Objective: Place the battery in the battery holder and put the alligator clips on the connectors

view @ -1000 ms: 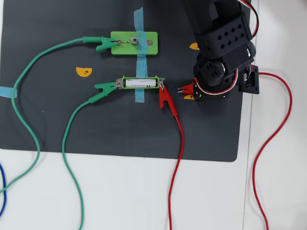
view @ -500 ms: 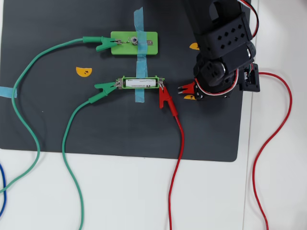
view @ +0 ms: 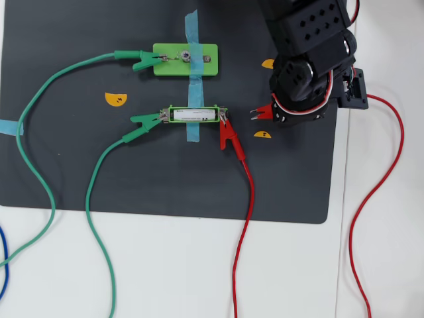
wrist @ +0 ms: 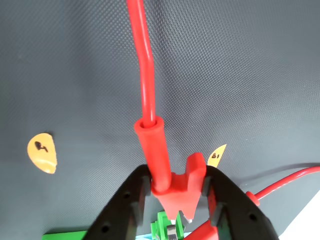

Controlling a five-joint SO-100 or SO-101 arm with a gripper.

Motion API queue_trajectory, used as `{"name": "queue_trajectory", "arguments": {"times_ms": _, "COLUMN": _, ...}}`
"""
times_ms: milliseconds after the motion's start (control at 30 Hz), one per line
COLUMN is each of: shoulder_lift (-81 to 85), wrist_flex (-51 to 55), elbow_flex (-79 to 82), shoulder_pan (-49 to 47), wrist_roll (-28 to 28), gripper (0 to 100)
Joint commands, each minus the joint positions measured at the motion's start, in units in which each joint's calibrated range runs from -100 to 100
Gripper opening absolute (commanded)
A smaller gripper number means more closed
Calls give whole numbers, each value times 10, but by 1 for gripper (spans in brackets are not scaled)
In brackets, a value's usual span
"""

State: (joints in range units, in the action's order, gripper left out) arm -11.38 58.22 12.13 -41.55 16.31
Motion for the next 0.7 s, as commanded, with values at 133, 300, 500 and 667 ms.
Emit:
{"name": "queue_trajectory", "arguments": {"times_ms": 133, "shoulder_lift": 39, "wrist_flex": -14, "elbow_flex": 48, "shoulder_pan": 44, "wrist_roll": 17, "gripper": 1}}
{"name": "queue_trajectory", "arguments": {"times_ms": 300, "shoulder_lift": 43, "wrist_flex": -14, "elbow_flex": 80, "shoulder_pan": 82, "wrist_roll": 51, "gripper": 1}}
{"name": "queue_trajectory", "arguments": {"times_ms": 500, "shoulder_lift": 73, "wrist_flex": -14, "elbow_flex": 84, "shoulder_pan": 80, "wrist_roll": 65, "gripper": 1}}
{"name": "queue_trajectory", "arguments": {"times_ms": 667, "shoulder_lift": 72, "wrist_flex": -14, "elbow_flex": 85, "shoulder_pan": 71, "wrist_roll": 65, "gripper": 1}}
